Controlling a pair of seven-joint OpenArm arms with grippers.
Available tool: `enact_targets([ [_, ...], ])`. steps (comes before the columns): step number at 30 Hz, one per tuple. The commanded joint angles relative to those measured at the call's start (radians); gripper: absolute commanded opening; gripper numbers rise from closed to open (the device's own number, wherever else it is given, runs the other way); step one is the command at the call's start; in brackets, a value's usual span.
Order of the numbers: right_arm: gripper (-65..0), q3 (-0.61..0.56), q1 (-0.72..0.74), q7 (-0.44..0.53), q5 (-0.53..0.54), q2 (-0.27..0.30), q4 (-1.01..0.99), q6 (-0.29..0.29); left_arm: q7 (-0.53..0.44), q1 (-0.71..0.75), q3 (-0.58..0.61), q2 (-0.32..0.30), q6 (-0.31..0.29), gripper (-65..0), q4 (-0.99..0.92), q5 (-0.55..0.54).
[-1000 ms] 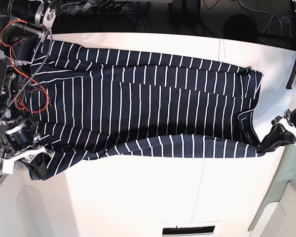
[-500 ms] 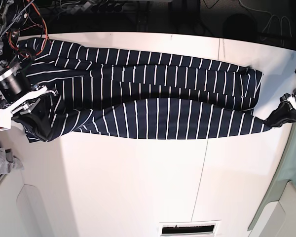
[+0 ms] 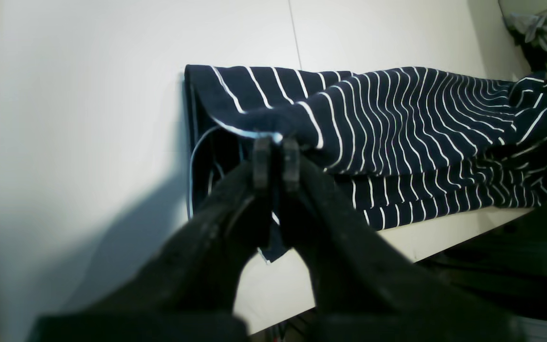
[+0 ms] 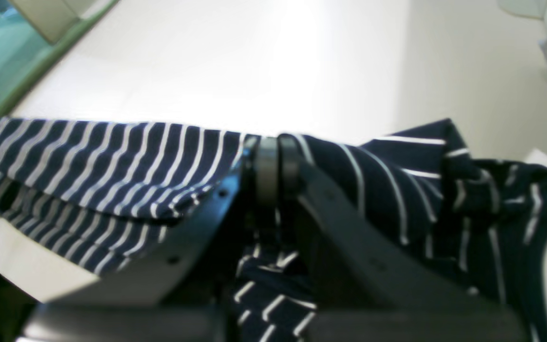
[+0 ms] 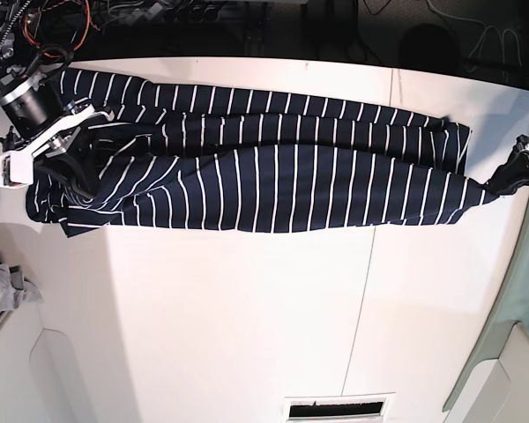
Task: Layout the t-shirt on the table in an organized manner, then fold the t-shirt properly
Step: 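Regrasp the shirt's narrow ends with both grippers and straighten the strip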
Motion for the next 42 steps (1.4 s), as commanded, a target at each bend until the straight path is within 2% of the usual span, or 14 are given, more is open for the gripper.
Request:
enact_targets([
  [1,-65.0,0.005,-0.013,0.026,0.001,0.008,0.018,0.0,-0.016,0.008,-0.01,-0.024,-0.009,-65.0,0.014,-0.02],
  [8,-65.0,0.005,-0.038,0.032,-0.064,0.009,-0.08,-0.01,-0.017,0.031,-0.01,0.002,-0.009,-65.0,0.013,-0.017],
  [9,-63.1,0.005,-0.035,0.039,-0.064,0.009,-0.107,-0.014,-0.016,0.032,-0.01,0.01,-0.009,-65.0,0.013,-0.016],
  [11,-50.8,0.005,-0.034,0.053,-0.055,0.01,-0.148,-0.019,-0.016,0.035,-0.01,0.024,-0.009,-64.6,0.013,-0.016],
  [12,-46.1,0.005,-0.034,0.051,-0.035,0.011,-0.156,-0.019,-0.017,0.036,-0.01,0.026,-0.009,-59.4,0.013,-0.016],
  [14,-43.7,0.01,-0.034,0.03,0.001,0.011,-0.147,-0.018,-0.017,0.034,-0.01,0.024,-0.009,-51.1,0.013,-0.018],
  [17,-43.7,0.034,-0.034,-0.005,0.061,0.011,-0.102,-0.018,-0.016,0.034,-0.011,0.023,-0.009,-47.3,0.013,-0.017],
  [25,-43.7,0.092,-0.028,-0.014,0.093,0.011,0.005,-0.018,-0.017,0.033,-0.059,0.023,-0.009,-47.0,0.013,-0.036],
  [29,-44.3,0.092,0.01,-0.014,0.069,0.011,0.003,-0.018,-0.017,0.033,-0.082,0.023,-0.009,-38.0,0.013,-0.092],
  [31,-47.6,0.092,0.031,-0.014,0.055,0.011,0.003,-0.018,-0.017,0.033,-0.082,0.023,-0.009,-35.8,0.013,-0.092],
  [35,-55.0,0.092,0.061,-0.014,0.056,0.011,0.003,-0.018,-0.018,0.033,-0.082,0.023,-0.009,-35.8,0.013,-0.089],
  [39,-60.8,0.092,0.084,-0.018,0.055,0.011,0.002,-0.018,-0.071,0.032,-0.087,0.023,-0.009,-35.7,0.013,-0.027],
  [40,-64.1,0.092,0.085,-0.018,0.055,0.011,0.002,-0.018,-0.085,0.033,-0.087,0.023,-0.009,-35.1,0.013,-0.012],
  [42,-65.0,0.088,0.084,-0.018,0.052,0.011,0.0,-0.018,-0.089,0.033,-0.09,0.023,-0.009,-31.8,0.013,-0.001],
])
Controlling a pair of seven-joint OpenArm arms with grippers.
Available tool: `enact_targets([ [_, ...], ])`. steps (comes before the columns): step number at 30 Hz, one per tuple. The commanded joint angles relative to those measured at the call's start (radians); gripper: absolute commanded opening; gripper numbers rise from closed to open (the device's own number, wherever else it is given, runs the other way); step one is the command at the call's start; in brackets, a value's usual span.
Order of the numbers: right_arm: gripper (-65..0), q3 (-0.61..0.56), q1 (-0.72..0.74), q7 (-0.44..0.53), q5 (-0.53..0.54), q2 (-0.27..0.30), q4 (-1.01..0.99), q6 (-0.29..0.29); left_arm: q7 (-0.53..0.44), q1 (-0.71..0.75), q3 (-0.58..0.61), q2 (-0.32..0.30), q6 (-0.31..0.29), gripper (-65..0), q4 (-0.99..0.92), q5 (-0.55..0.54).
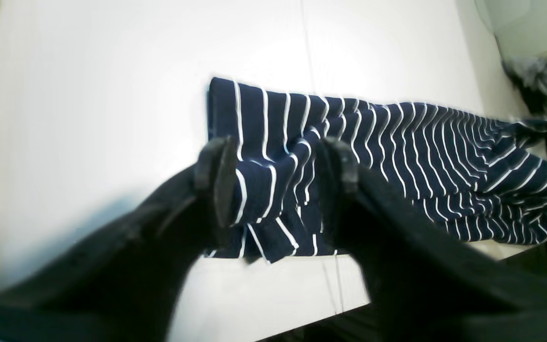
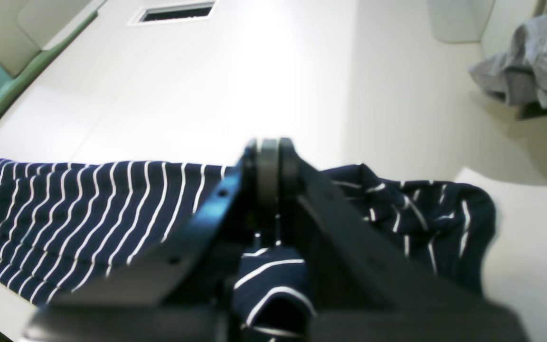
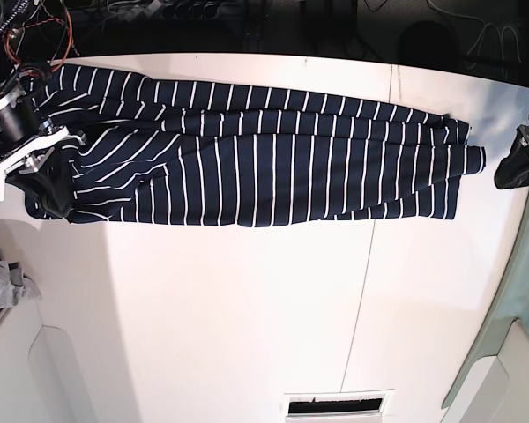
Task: Layout the t-shirt on the table in an organized manner, then fold the t-shirt properly
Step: 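Regrasp the shirt's narrow ends with both grippers and straighten the strip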
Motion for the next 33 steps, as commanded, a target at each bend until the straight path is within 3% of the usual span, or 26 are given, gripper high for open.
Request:
enact_targets([
  [1,-65.0,-0.001,0.005,0.024,0.004,0.011,0.01,0.004,-0.025,-0.005,-0.012,-0.022,-0.009,-30.4,0.013,-0.018],
  [12,-65.0,-0.043,0.009,0.058,-0.033,0.011,-0.099,0.005,-0.109,-0.008,-0.012,-0.022,-0.009,-28.9,0.013,0.05],
  [20,-65.0,-0.134,0.097,0.057,-0.034,0.011,-0.238,0.023,-0.142,-0.007,-0.012,-0.022,-0.009,-28.6,0.011,0.137],
  [23,-65.0,-0.176,0.128,0.057,-0.061,0.011,-0.285,0.023,-0.177,-0.008,-0.012,-0.021,-0.009,-24.5,0.004,0.167],
  [31,-65.0,-0.257,0.161,0.063,-0.14,0.011,-0.39,0.023,-0.216,-0.008,-0.011,-0.002,-0.009,-24.3,-0.002,0.24],
  [33,-65.0,-0.259,0.16,0.065,-0.142,0.01,-0.419,0.023,-0.232,-0.008,-0.011,0.011,0.017,-24.3,-0.002,0.274],
])
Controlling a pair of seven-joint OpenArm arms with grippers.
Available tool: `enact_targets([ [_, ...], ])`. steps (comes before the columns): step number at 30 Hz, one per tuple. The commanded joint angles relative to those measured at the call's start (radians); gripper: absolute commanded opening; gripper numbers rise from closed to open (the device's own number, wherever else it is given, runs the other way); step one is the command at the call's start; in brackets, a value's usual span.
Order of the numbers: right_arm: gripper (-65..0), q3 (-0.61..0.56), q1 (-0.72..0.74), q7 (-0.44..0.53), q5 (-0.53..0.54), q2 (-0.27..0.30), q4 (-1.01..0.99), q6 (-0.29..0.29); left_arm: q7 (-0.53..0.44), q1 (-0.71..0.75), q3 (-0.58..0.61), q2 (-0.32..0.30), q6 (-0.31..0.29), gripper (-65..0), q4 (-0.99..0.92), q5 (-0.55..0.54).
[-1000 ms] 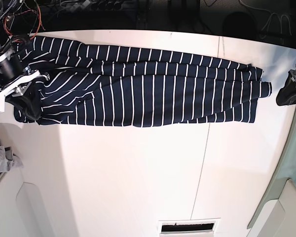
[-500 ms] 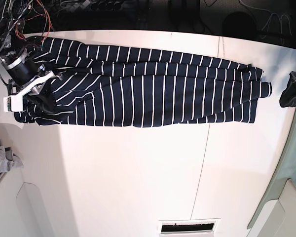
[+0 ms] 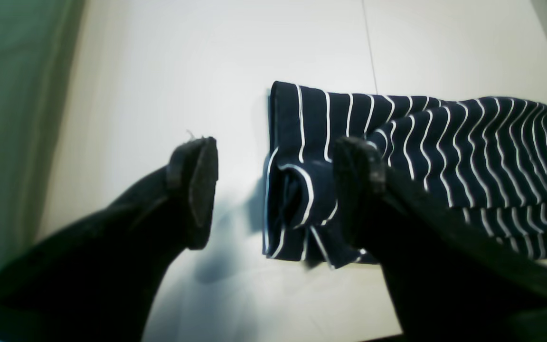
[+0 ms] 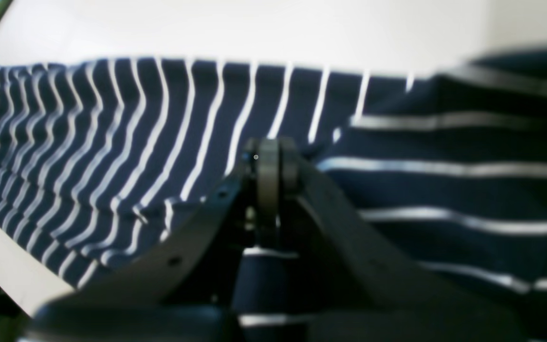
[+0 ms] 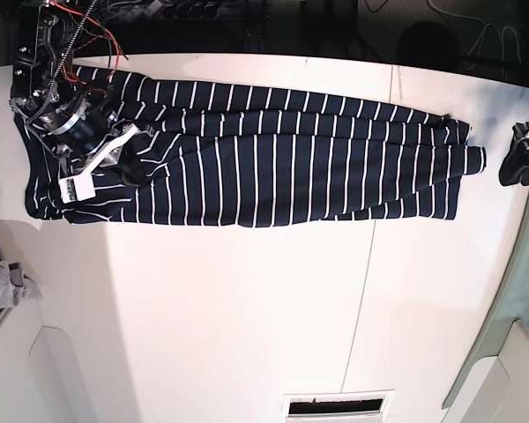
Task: Layout the t-shirt on the table in an organized manner, then fold the t-shirt properly
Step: 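Regrasp the shirt's narrow ends with both grippers and straighten the strip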
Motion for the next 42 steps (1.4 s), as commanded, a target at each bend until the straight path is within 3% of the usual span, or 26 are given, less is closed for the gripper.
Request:
enact_targets([
  [1,-65.0,0.001,0.011,0.027,0.016,0.01,0.001,0.007,-0.031,-0.006,-0.01,-0.014,0.011,-24.3,0.011,0.005],
  [7,-65.0,0.001,0.011,0.031,0.019,0.008,-0.067,0.007,-0.066,-0.011,-0.002,0.011,0.08,-24.3,-0.015,0.089],
  [16,-65.0,0.001,0.011,0.034,0.02,0.008,-0.087,0.007,-0.065,-0.151,0.062,0.029,0.082,-24.3,-0.222,0.093],
  [21,-65.0,0.001,0.011,0.034,0.019,0.008,-0.087,0.007,-0.054,-0.18,0.062,0.026,0.048,-24.4,-0.248,0.02],
  [26,-65.0,0.001,0.011,0.037,0.019,0.008,-0.087,0.007,0.063,-0.199,0.058,0.024,-0.007,-24.4,-0.248,-0.112],
  [42,-65.0,0.001,0.011,0.038,0.016,0.008,-0.087,0.007,0.093,-0.246,0.238,0.027,0.027,-24.3,-0.249,0.064],
])
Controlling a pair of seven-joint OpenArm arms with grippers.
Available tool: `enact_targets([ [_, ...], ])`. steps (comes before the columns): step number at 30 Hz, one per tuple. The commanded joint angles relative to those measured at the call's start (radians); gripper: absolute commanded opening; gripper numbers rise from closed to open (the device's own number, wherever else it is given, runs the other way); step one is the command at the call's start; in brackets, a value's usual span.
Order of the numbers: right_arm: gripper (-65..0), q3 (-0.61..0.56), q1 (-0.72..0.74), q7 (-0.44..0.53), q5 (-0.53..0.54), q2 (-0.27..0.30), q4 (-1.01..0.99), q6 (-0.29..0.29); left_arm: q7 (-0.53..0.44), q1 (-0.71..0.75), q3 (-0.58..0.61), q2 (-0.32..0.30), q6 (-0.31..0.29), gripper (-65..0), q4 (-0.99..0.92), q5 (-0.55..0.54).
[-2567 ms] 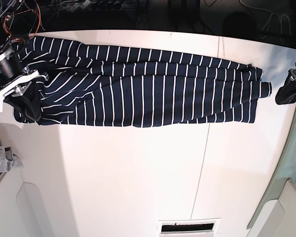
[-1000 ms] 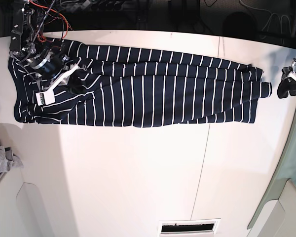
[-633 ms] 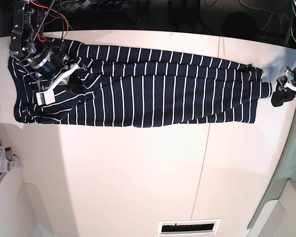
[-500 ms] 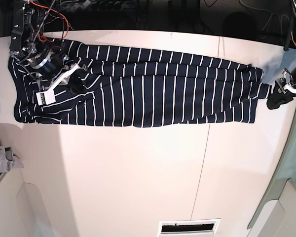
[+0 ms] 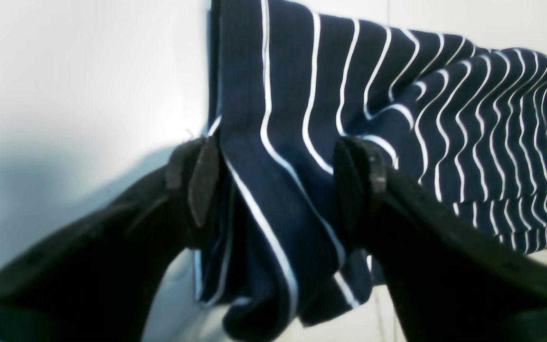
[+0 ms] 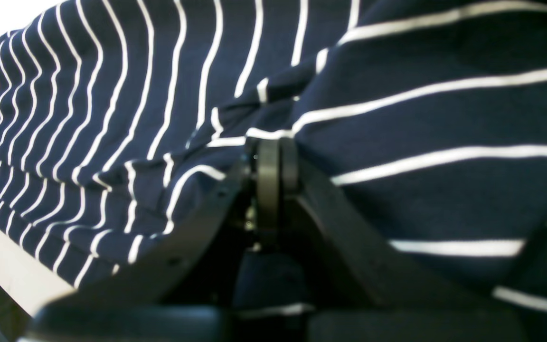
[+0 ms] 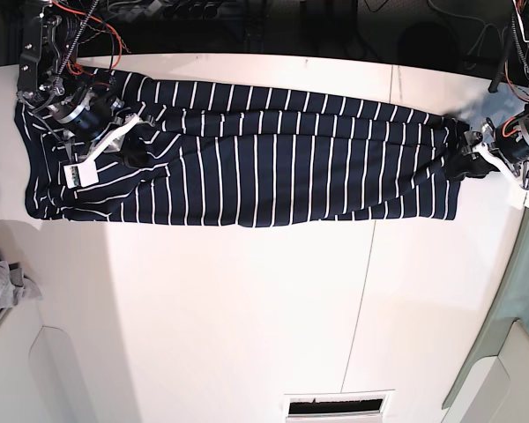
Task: Layout the t-shirt on the table in an organized manner, then fold the t-shirt properly
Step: 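Regrasp the shirt's narrow ends with both grippers and straighten the strip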
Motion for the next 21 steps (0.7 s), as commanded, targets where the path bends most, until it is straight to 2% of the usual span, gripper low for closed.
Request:
enact_targets([
  [1,-65.0,0.002,0.011,0.023,0.013,0.008,0.015,0.007,-0.014,-0.01,0.001,-0.019,-0.003,-24.4,0.014,0.006],
  [4,-65.0,0.002,0.01,0.023,0.013,0.008,0.015,0.007,-0.021,-0.01,0.027,-0.019,0.001,-24.4,0.014,0.052],
  [9,-65.0,0.002,0.01,0.023,0.016,0.008,0.015,0.007,-0.089,-0.01,0.058,-0.018,0.049,-24.4,0.014,0.104],
  [16,-65.0,0.002,0.008,0.023,0.017,0.008,0.015,0.007,-0.097,-0.01,0.08,0.006,0.048,-24.4,0.014,0.119],
  [21,-65.0,0.002,0.008,0.023,0.017,0.008,0.015,0.007,-0.097,-0.01,0.087,0.048,0.048,-24.7,0.014,0.131],
])
